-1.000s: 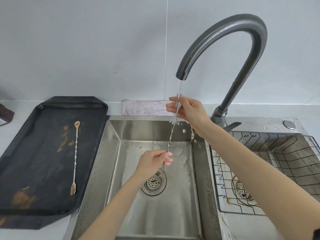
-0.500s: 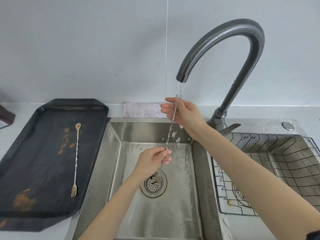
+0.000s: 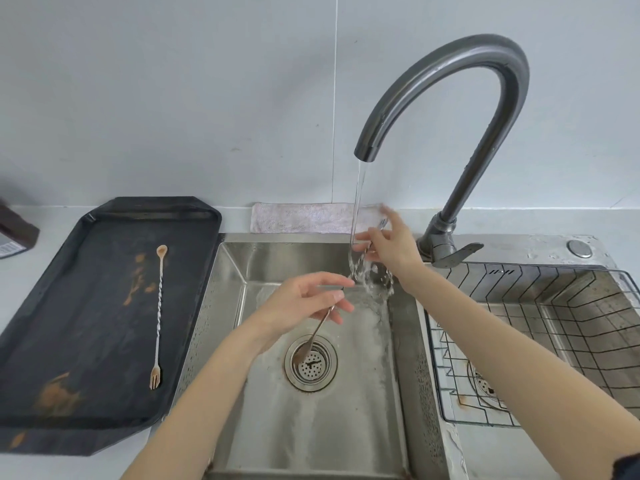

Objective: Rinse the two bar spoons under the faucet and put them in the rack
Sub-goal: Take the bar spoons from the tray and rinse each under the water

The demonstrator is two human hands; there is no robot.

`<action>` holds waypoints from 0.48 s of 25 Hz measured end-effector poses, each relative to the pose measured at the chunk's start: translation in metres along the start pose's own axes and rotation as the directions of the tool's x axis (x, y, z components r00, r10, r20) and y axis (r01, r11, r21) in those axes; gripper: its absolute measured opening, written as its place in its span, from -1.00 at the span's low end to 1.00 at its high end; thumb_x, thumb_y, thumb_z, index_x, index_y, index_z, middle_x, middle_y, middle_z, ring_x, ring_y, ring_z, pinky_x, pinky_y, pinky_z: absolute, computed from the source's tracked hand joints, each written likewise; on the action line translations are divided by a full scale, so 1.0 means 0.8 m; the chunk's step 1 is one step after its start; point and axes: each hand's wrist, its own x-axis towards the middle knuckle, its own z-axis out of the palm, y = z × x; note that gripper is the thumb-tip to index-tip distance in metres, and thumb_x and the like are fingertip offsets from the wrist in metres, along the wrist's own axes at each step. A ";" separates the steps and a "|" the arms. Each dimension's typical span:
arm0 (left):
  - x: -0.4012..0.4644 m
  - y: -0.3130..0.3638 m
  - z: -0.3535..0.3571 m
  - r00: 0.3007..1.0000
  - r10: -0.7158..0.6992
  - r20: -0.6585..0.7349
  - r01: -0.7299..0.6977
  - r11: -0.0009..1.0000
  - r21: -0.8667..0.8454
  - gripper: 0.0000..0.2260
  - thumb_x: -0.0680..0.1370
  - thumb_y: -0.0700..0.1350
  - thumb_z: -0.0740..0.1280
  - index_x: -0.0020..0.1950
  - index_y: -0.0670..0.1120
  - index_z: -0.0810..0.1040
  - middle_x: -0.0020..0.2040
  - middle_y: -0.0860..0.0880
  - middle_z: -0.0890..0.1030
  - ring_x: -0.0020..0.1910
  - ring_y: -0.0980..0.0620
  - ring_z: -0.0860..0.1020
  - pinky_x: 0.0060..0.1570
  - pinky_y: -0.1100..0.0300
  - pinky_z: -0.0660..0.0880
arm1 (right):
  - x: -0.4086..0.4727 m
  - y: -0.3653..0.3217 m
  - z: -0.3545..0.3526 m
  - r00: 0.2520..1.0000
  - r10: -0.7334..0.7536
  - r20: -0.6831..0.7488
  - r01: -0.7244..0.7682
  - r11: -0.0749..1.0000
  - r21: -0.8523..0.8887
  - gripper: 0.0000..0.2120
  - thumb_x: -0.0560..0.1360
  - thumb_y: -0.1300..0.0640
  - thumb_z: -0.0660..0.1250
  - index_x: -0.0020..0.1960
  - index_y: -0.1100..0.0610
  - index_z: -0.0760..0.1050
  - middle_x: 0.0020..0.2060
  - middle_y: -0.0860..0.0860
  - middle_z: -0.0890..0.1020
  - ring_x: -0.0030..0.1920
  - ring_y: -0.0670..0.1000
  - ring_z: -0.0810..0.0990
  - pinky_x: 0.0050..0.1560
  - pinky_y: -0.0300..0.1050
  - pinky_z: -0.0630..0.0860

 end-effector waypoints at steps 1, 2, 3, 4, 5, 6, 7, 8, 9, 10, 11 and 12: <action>0.001 0.007 -0.001 1.000 0.006 0.013 -0.005 0.998 -0.058 -0.81 0.55 -0.18 0.19 -0.05 0.05 0.56 -0.33 0.13 0.69 -0.33 0.21 0.62 -0.21 0.44 0.51 | -0.001 0.007 0.002 1.000 0.017 -0.006 -0.017 0.997 -0.070 -0.67 0.60 0.25 0.06 0.36 0.24 0.31 -0.26 0.02 0.61 -0.36 -0.05 0.61 -0.44 -0.42 0.54; 0.003 0.011 -0.004 1.000 0.013 0.016 -0.010 0.991 -0.131 -0.79 0.57 -0.19 0.16 -0.07 0.01 0.57 -0.33 0.14 0.69 -0.31 0.22 0.62 -0.22 0.43 0.51 | -0.001 0.016 0.005 0.999 0.053 -0.006 -0.054 0.992 -0.117 -0.69 0.61 0.24 0.02 0.26 0.30 0.41 -0.30 0.00 0.59 -0.36 -0.05 0.59 -0.46 -0.42 0.52; 0.007 0.014 -0.006 1.000 0.020 0.008 -0.018 0.980 -0.197 -0.77 0.57 -0.19 0.14 -0.08 -0.01 0.58 -0.33 0.13 0.69 -0.29 0.22 0.62 -0.23 0.41 0.50 | -0.002 0.025 0.008 0.995 0.098 0.005 -0.096 0.986 -0.138 -0.68 0.61 0.24 -0.01 0.19 0.32 0.45 -0.31 0.01 0.59 -0.37 -0.07 0.58 -0.48 -0.40 0.51; 0.011 0.015 -0.009 1.000 0.025 -0.012 -0.028 0.970 -0.242 -0.75 0.57 -0.21 0.12 -0.08 -0.01 0.58 -0.33 0.12 0.69 -0.28 0.22 0.62 -0.25 0.40 0.50 | -0.005 0.032 0.011 0.989 0.143 0.029 -0.137 0.979 -0.149 -0.67 0.61 0.24 -0.03 0.15 0.33 0.46 -0.31 0.02 0.59 -0.38 -0.09 0.57 -0.48 -0.37 0.50; 0.015 0.017 -0.012 0.999 0.027 -0.028 -0.033 0.963 -0.266 -0.74 0.57 -0.22 0.12 -0.06 -0.02 0.58 -0.32 0.12 0.69 -0.28 0.22 0.62 -0.27 0.40 0.49 | -0.010 0.039 0.013 0.982 0.176 0.063 -0.163 0.972 -0.169 -0.68 0.61 0.24 -0.04 0.12 0.30 0.46 -0.31 0.02 0.59 -0.38 -0.08 0.57 -0.47 -0.34 0.48; 0.019 0.018 -0.014 0.999 0.030 -0.038 -0.040 0.961 -0.275 -0.74 0.57 -0.24 0.12 -0.04 -0.02 0.58 -0.30 0.12 0.69 -0.27 0.23 0.61 -0.28 0.41 0.49 | -0.016 0.045 0.015 0.975 0.194 0.108 -0.169 0.963 -0.208 -0.70 0.60 0.26 -0.05 0.09 0.25 0.45 -0.31 0.03 0.59 -0.37 -0.06 0.58 -0.45 -0.33 0.46; 0.022 0.020 -0.015 0.998 0.034 -0.045 -0.045 0.961 -0.273 -0.74 0.57 -0.25 0.12 -0.03 -0.02 0.57 -0.28 0.12 0.69 -0.26 0.23 0.61 -0.28 0.41 0.50 | -0.021 0.051 0.016 0.968 0.200 0.155 -0.151 0.949 -0.278 -0.72 0.58 0.29 -0.05 0.04 0.21 0.43 -0.29 0.05 0.61 -0.34 -0.02 0.59 -0.41 -0.31 0.45; 0.026 0.022 -0.015 0.998 0.040 -0.049 -0.052 0.963 -0.265 -0.75 0.57 -0.25 0.13 -0.03 -0.02 0.57 -0.27 0.12 0.69 -0.25 0.24 0.61 -0.27 0.42 0.51 | -0.027 0.055 0.017 0.961 0.192 0.199 -0.110 0.925 -0.364 -0.73 0.55 0.32 -0.04 0.00 0.17 0.42 -0.24 0.07 0.62 -0.29 0.01 0.60 -0.37 -0.30 0.45; 0.028 0.024 -0.014 0.998 0.039 -0.057 -0.052 0.966 -0.253 -0.77 0.57 -0.24 0.14 -0.03 -0.02 0.56 -0.27 0.12 0.69 -0.25 0.24 0.61 -0.26 0.43 0.51 | -0.032 0.059 0.017 0.954 0.184 0.237 -0.061 0.893 -0.447 -0.72 0.52 0.34 -0.03 -0.02 0.15 0.43 -0.20 0.07 0.63 -0.23 0.02 0.60 -0.34 -0.32 0.45; 0.031 0.027 -0.011 0.997 0.031 -0.074 -0.048 0.971 -0.233 -0.80 0.57 -0.21 0.16 -0.03 -0.02 0.57 -0.28 0.10 0.67 -0.26 0.25 0.61 -0.24 0.44 0.52 | -0.037 0.061 0.017 0.946 0.183 0.269 -0.022 0.862 -0.506 -0.71 0.50 0.34 -0.02 -0.02 0.14 0.45 -0.18 0.06 0.63 -0.20 0.02 0.60 -0.34 -0.34 0.44; 0.033 0.030 -0.008 0.994 0.020 -0.107 -0.040 0.980 -0.195 -0.82 0.57 -0.17 0.17 -0.04 -0.03 0.57 -0.28 0.09 0.65 -0.29 0.26 0.60 -0.24 0.45 0.51 | -0.041 0.062 0.017 0.938 0.180 0.296 0.012 0.837 -0.547 -0.69 0.50 0.32 -0.01 0.02 0.16 0.48 -0.16 0.06 0.63 -0.19 0.00 0.59 -0.34 -0.35 0.44; 0.037 0.031 -0.006 0.988 0.014 -0.156 -0.035 0.991 -0.129 -0.83 0.56 -0.15 0.19 -0.05 -0.05 0.58 -0.28 0.07 0.62 -0.32 0.28 0.59 -0.26 0.47 0.51 | -0.044 0.061 0.017 0.937 0.164 0.308 0.048 0.813 -0.580 -0.67 0.51 0.30 0.01 0.08 0.17 0.51 -0.13 0.09 0.65 -0.19 -0.01 0.57 -0.31 -0.31 0.43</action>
